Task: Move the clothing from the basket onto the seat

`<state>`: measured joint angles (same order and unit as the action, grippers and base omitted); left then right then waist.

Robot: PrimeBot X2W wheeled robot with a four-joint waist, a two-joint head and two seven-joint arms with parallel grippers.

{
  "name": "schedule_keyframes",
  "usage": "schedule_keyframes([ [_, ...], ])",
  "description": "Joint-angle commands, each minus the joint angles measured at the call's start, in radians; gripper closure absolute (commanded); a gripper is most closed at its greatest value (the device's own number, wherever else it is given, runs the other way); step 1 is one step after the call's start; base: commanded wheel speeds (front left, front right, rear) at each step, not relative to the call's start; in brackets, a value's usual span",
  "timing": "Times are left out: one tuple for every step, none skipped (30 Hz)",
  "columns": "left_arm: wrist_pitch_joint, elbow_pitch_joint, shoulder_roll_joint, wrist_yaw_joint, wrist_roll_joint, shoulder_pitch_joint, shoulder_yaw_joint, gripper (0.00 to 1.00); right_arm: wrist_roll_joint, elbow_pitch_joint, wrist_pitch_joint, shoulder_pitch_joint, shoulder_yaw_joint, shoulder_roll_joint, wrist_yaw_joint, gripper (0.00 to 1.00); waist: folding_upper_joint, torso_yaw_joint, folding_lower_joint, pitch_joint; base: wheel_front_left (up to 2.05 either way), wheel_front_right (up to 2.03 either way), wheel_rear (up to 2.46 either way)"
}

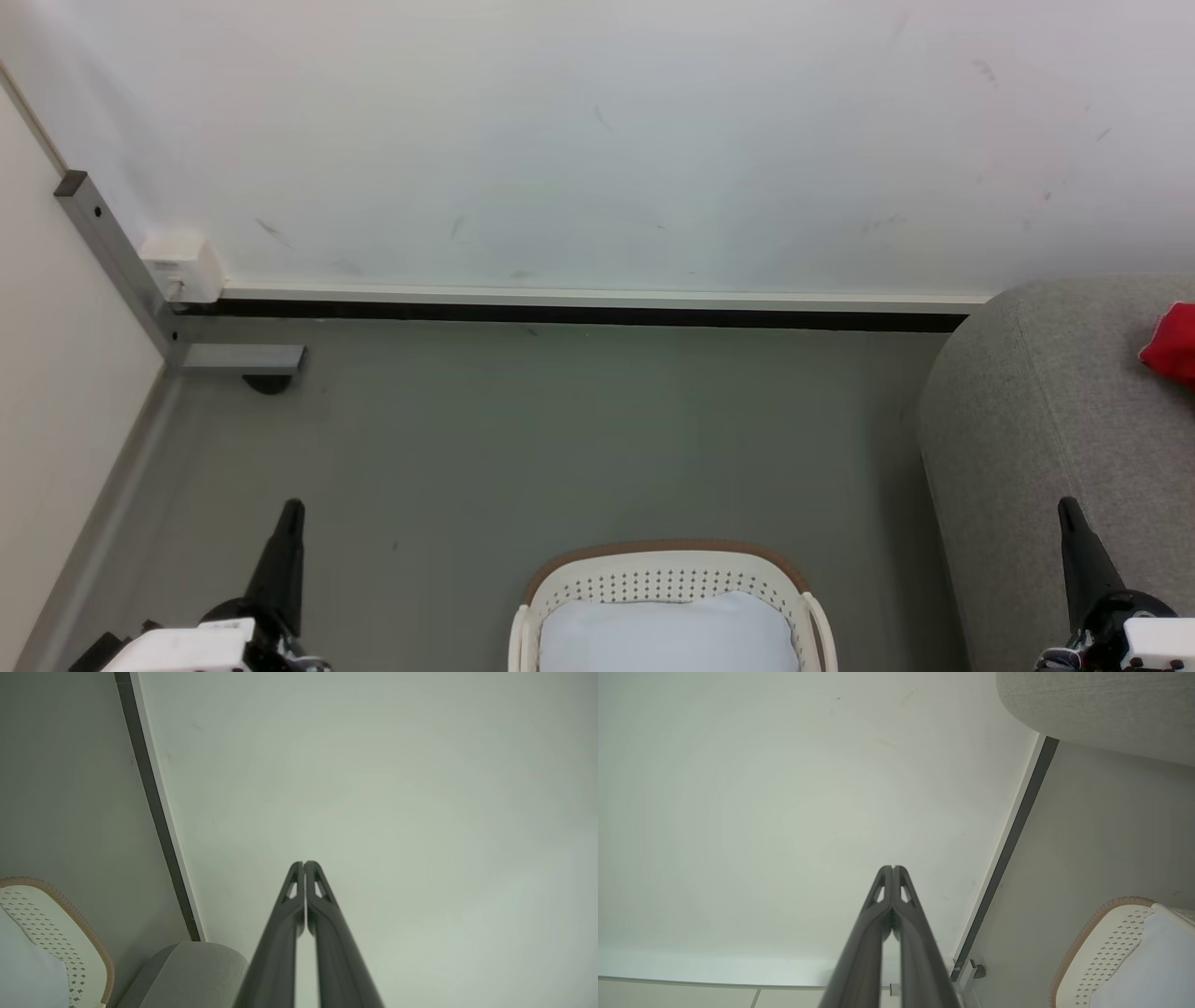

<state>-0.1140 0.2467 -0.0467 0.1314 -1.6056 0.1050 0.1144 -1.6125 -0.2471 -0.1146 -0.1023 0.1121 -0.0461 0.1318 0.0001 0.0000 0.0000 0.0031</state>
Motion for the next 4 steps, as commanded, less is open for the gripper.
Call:
schedule_keyframes([
  [-0.004, -0.003, -0.007, 0.001, -0.014, 0.009, 0.002, 1.00, -0.001, 0.006, -0.003, -0.012, 0.004, -0.008, -0.002, 1.00, -0.0001, 0.000, 0.0000, 0.000, 0.00, 0.00, 0.00],
  [-0.004, -0.003, -0.007, 0.001, -0.014, 0.009, 0.002, 1.00, -0.001, 0.006, -0.003, -0.012, 0.004, -0.008, -0.002, 1.00, -0.0001, 0.000, 0.0000, 0.000, 0.00, 0.00, 0.00],
  [-0.004, -0.003, -0.007, 0.001, -0.014, 0.009, 0.002, 1.00, -0.001, 0.006, -0.003, -0.012, 0.004, -0.008, -0.002, 1.00, -0.0001, 0.000, 0.0000, 0.000, 0.00, 0.00, 0.00],
  [-0.004, -0.003, -0.007, 0.001, -0.014, 0.009, 0.002, 1.00, -0.001, 0.006, -0.003, -0.012, 0.004, -0.008, -0.002, 1.00, -0.0001, 0.000, 0.0000, 0.000, 0.00, 0.00, 0.00],
])
